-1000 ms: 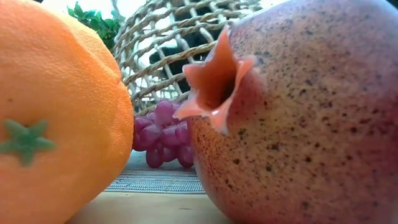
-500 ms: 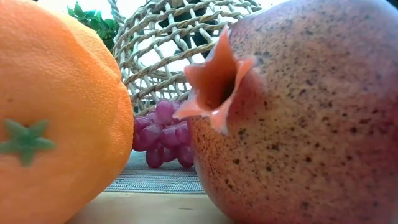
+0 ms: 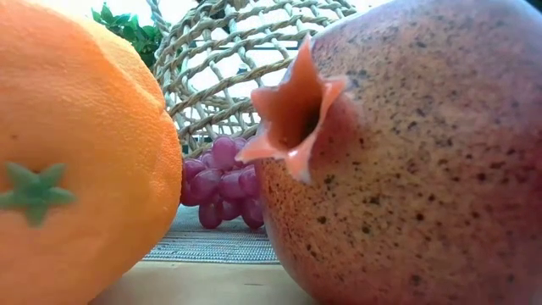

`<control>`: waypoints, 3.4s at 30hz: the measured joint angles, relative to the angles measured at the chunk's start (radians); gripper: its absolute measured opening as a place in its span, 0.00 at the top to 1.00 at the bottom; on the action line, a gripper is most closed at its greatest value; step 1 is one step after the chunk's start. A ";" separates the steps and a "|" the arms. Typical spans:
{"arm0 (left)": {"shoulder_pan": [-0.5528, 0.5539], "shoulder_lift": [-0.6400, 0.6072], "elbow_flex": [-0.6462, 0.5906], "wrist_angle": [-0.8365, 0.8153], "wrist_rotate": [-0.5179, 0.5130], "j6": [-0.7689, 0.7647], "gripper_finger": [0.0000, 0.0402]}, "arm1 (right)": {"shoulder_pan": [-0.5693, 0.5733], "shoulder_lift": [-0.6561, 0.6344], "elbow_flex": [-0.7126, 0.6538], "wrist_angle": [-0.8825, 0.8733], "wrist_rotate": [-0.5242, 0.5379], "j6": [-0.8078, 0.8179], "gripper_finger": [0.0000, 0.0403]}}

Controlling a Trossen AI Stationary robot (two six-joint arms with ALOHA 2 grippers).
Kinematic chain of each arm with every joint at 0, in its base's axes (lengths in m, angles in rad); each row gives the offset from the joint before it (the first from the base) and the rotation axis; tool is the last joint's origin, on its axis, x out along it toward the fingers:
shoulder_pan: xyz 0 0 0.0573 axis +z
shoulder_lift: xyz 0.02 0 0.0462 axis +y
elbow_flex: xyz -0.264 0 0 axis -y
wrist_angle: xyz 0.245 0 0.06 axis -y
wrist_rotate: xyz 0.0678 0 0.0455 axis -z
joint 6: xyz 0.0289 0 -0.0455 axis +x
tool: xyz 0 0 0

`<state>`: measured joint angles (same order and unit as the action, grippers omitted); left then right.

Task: Build produce basket
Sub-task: Put the red apple into the basket

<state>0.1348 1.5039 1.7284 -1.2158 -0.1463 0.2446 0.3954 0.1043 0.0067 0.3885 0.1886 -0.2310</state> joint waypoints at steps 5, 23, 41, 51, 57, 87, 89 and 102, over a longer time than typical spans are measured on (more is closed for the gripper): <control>0.046 -0.138 -0.186 -0.015 -0.004 -0.150 0.02 | 0.000 0.000 0.000 0.000 0.000 0.000 0.23; -0.029 -0.226 -0.443 -0.355 0.144 -0.564 0.02 | 0.000 0.000 0.000 -0.001 0.000 0.000 0.23; -0.504 -0.252 -0.618 -0.288 0.295 -0.990 0.07 | 0.000 0.000 0.000 0.002 0.000 0.000 0.23; -0.783 -0.221 -0.641 -0.168 0.173 -1.214 0.07 | 0.000 0.000 0.000 0.003 0.000 0.000 0.23; -0.853 -0.220 -0.776 -0.022 0.171 -1.280 0.07 | 0.000 0.000 0.000 0.003 0.000 0.000 0.23; -0.899 -0.222 -1.048 0.154 0.271 -1.364 0.07 | 0.000 0.000 0.000 0.002 0.000 0.000 0.23; -0.900 -0.221 -1.048 0.155 0.275 -1.364 0.07 | 0.000 0.000 0.000 0.003 0.000 0.000 0.23; -0.899 -0.221 -1.048 0.177 0.293 -1.338 0.18 | 0.000 0.000 0.000 0.002 0.000 0.000 0.23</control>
<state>-0.7647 1.2827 0.6804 -1.0386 0.1463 -1.0938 0.3954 0.1043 0.0067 0.3908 0.1886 -0.2314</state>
